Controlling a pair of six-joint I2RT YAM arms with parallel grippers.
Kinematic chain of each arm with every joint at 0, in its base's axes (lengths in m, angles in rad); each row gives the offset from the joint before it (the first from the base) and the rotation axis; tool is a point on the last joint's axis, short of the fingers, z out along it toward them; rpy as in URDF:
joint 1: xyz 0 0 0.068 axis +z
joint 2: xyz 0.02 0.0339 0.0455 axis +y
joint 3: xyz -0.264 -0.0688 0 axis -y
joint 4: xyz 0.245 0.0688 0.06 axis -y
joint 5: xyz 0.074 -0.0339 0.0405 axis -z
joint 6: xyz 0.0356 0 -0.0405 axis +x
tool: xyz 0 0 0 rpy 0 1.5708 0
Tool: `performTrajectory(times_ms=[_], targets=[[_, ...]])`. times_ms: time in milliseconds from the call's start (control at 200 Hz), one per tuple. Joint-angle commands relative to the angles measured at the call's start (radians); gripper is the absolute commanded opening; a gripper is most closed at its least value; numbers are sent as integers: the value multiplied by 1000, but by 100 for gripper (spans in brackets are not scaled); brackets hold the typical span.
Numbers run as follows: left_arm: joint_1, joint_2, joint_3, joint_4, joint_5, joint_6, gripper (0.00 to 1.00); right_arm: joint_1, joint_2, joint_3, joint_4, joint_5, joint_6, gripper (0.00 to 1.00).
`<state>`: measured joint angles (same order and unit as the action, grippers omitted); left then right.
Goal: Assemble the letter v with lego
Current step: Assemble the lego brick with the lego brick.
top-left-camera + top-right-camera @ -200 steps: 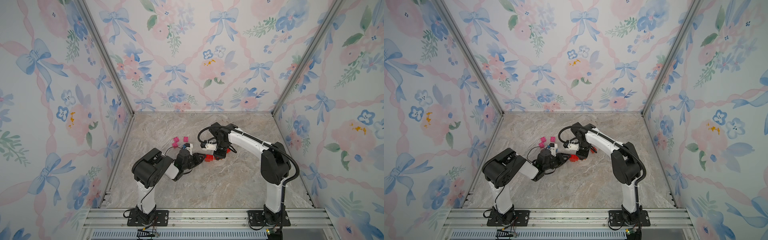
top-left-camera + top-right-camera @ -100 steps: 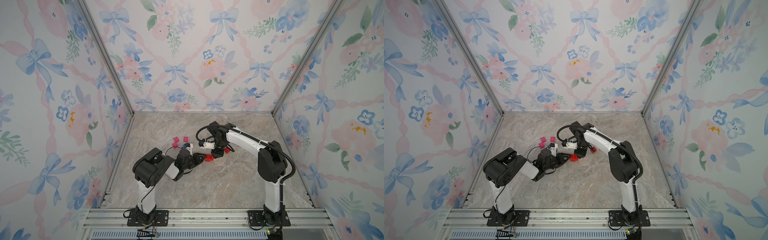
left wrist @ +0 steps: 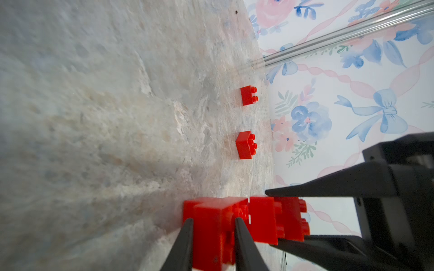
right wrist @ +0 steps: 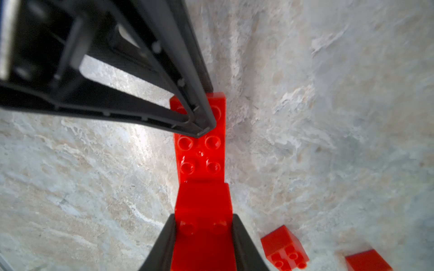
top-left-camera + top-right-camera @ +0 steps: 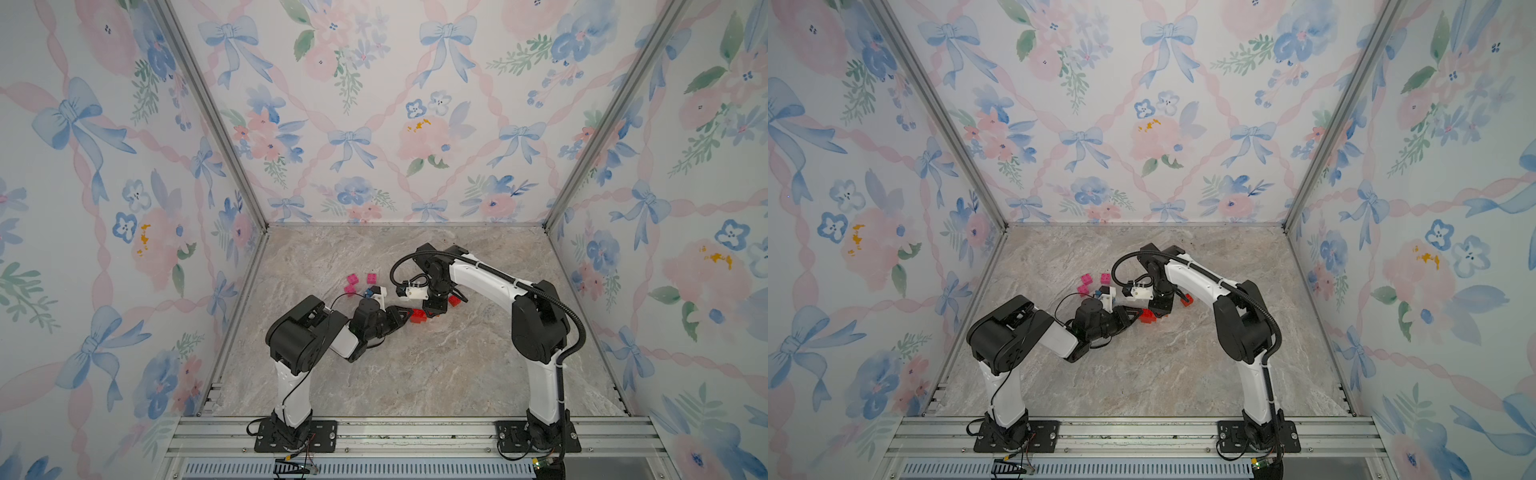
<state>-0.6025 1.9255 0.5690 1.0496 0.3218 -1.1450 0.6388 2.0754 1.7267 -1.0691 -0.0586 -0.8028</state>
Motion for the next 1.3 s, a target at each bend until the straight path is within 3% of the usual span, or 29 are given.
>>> performTrajectory(times_ms=[0, 390, 820, 1295], targets=[[-8, 33, 5, -40, 5, 25, 0, 15, 53, 28, -73, 45, -45, 0], [-6, 29, 0, -41, 2, 25, 0, 45, 95, 57, -99, 42, -64, 0], [-6, 24, -1, -40, -1, 23, 0, 65, 160, 79, -109, 56, 3, 0], [-5, 32, -2, -41, 0, 28, 0, -1, 109, 86, -163, 100, -13, 0]])
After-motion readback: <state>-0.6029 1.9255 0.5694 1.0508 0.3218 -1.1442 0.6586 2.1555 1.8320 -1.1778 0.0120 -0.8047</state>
